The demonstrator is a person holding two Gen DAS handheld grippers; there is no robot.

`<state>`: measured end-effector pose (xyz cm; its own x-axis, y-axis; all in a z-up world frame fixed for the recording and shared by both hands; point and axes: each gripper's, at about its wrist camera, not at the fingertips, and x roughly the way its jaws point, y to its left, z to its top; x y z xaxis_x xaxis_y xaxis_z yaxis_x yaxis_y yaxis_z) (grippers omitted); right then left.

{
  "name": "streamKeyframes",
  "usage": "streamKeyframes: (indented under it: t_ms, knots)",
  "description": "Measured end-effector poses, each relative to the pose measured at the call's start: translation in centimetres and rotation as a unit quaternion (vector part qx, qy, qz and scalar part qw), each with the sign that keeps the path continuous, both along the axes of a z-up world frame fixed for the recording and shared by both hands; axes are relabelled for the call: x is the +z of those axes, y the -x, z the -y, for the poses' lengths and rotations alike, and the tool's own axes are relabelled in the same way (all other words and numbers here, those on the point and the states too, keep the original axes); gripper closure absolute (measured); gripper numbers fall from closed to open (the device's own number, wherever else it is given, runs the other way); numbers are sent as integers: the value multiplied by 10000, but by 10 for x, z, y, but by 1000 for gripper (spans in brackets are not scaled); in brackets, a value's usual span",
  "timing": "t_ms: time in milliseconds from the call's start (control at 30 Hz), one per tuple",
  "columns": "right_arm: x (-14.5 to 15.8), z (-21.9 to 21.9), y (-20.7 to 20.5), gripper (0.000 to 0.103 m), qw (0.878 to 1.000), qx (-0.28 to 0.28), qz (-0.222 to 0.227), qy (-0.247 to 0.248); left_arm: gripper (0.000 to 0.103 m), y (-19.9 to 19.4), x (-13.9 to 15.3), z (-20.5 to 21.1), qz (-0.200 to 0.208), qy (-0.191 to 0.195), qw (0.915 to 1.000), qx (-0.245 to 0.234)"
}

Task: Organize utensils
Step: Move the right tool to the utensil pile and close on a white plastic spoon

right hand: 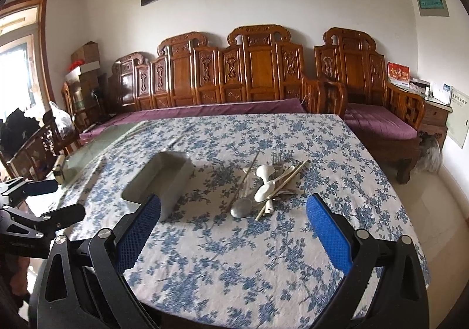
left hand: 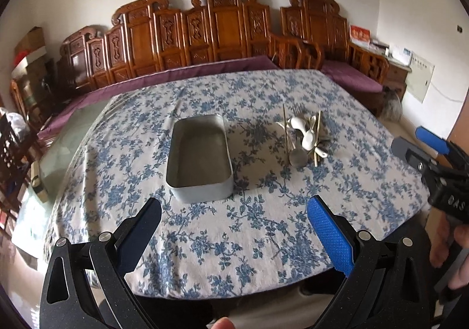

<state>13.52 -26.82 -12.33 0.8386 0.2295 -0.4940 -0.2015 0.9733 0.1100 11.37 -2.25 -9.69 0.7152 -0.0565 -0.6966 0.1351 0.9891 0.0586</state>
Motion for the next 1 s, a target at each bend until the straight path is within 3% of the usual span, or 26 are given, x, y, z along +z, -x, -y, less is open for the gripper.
streamKeyframes:
  t_ms: [333, 567, 700, 1000]
  knots:
    - [-38, 27, -85, 29, 9991, -91, -414, -40, 6, -58, -22, 21, -258, -204, 9988, -352]
    - [-72, 42, -149, 48, 9964, -84, -816, -225, 6, -99, -44, 31, -509, 70, 9970, -579]
    - [-89, 38, -186, 52, 9949, 57, -984, -211, 6, -116, -52, 33, -633, 260, 9954, -677]
    - [-139, 17, -245, 57, 9876, 416, -1514, -50, 7, -141, -61, 37, -687, 309, 9945, -721]
